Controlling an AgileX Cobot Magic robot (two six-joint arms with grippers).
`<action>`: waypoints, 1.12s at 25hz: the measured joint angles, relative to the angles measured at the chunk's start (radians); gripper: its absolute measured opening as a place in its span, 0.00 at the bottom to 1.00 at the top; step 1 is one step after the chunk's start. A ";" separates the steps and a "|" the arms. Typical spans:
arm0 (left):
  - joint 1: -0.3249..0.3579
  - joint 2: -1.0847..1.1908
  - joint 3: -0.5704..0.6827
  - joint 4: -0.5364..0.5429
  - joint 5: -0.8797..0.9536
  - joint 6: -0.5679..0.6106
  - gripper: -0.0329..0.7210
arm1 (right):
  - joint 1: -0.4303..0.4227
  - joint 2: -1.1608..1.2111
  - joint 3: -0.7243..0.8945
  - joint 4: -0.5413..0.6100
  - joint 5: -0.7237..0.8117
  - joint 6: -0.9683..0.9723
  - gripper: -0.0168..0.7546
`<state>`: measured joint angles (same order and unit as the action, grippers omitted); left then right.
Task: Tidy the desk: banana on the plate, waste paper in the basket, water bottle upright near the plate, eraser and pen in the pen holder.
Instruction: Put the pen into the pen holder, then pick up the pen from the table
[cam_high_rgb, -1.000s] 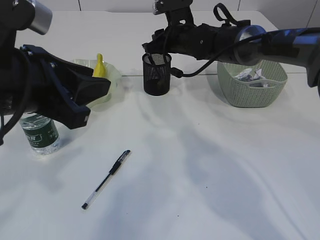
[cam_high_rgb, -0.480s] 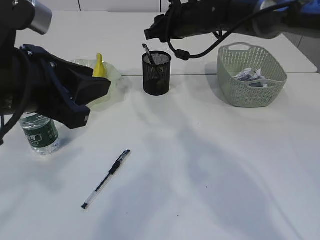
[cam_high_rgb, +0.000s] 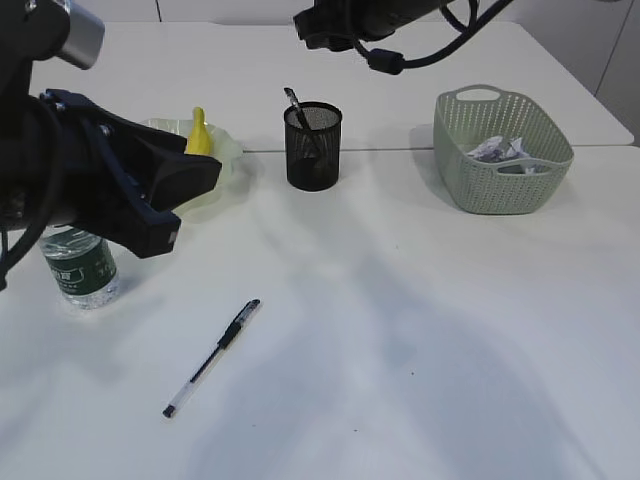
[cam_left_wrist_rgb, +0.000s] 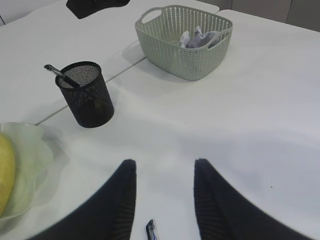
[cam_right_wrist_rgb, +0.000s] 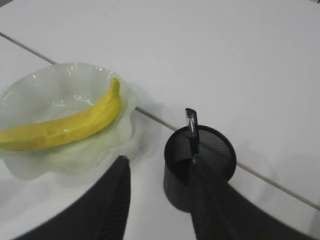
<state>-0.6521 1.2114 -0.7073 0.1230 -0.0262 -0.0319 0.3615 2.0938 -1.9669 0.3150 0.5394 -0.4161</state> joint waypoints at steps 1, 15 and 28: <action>0.000 0.000 0.000 -0.002 0.000 0.000 0.41 | 0.000 -0.014 0.000 0.002 0.024 0.000 0.40; 0.000 -0.094 0.000 -0.086 0.187 0.000 0.41 | 0.000 -0.162 0.022 0.027 0.366 0.000 0.40; 0.000 -0.100 0.000 -0.112 0.309 0.000 0.41 | 0.000 -0.377 0.319 -0.103 0.438 0.113 0.40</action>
<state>-0.6521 1.1111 -0.7073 0.0114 0.2824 -0.0319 0.3615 1.7167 -1.6477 0.2121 0.9774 -0.3029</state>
